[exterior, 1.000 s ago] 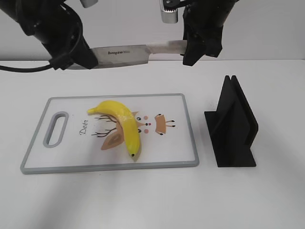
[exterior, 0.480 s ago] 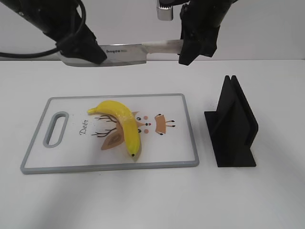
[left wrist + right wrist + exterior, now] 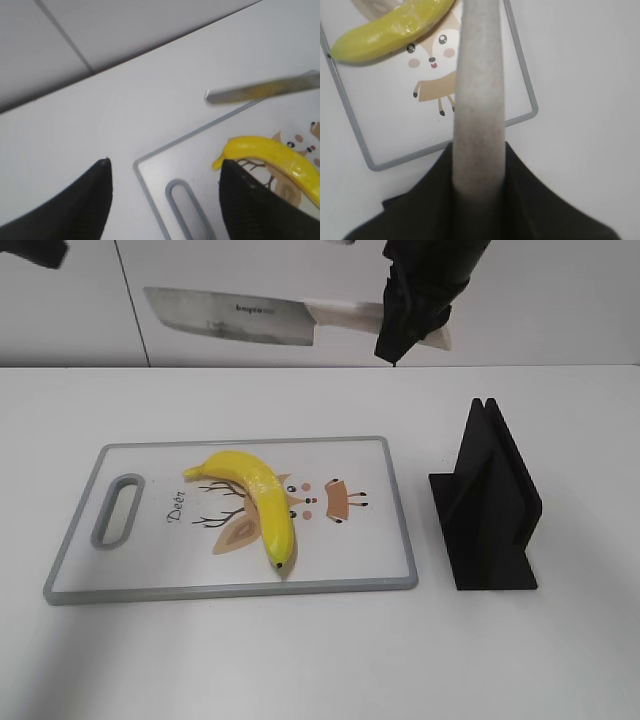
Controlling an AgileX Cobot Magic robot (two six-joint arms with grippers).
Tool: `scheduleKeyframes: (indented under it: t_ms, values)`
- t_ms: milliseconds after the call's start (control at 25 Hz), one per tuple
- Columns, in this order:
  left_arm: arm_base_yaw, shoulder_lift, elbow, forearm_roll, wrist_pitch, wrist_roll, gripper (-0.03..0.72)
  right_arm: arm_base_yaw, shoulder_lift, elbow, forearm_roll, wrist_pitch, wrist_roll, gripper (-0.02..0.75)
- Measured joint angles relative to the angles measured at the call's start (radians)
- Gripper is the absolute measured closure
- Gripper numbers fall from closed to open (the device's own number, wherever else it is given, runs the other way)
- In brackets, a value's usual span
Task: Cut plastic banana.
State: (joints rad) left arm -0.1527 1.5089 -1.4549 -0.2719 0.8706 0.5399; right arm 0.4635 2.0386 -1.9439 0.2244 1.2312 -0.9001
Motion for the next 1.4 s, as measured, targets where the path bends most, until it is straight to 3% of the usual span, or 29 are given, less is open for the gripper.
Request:
scheduleKeyframes:
  t_ms: [200,360,520,760,1040,1400]
  values:
    - [0.115,-0.06,0.0,0.105,0.248,-0.248,0.109,0.0,-0.044,0.0,-0.001,0.0,0.308,0.569]
    - [0.152,-0.079,0.007,0.187,0.339,-0.33,0.116,0.0,-0.068,0.0,0.002,0.0,0.503,0.569]
    - [0.153,-0.129,0.058,0.197,0.343,-0.353,0.117,0.0,-0.091,0.0,0.025,0.0,0.601,0.569]
    - [0.153,-0.296,0.228,0.197,0.344,-0.356,0.117,0.001,-0.171,0.032,0.069,0.001,0.725,0.569]
    - [0.095,-0.579,0.432,0.198,0.286,-0.358,0.117,0.001,-0.332,0.25,0.064,0.0,0.798,0.569]
    - [0.09,-0.922,0.677,0.21,0.279,-0.359,0.117,0.002,-0.54,0.572,-0.031,-0.126,0.961,0.57]
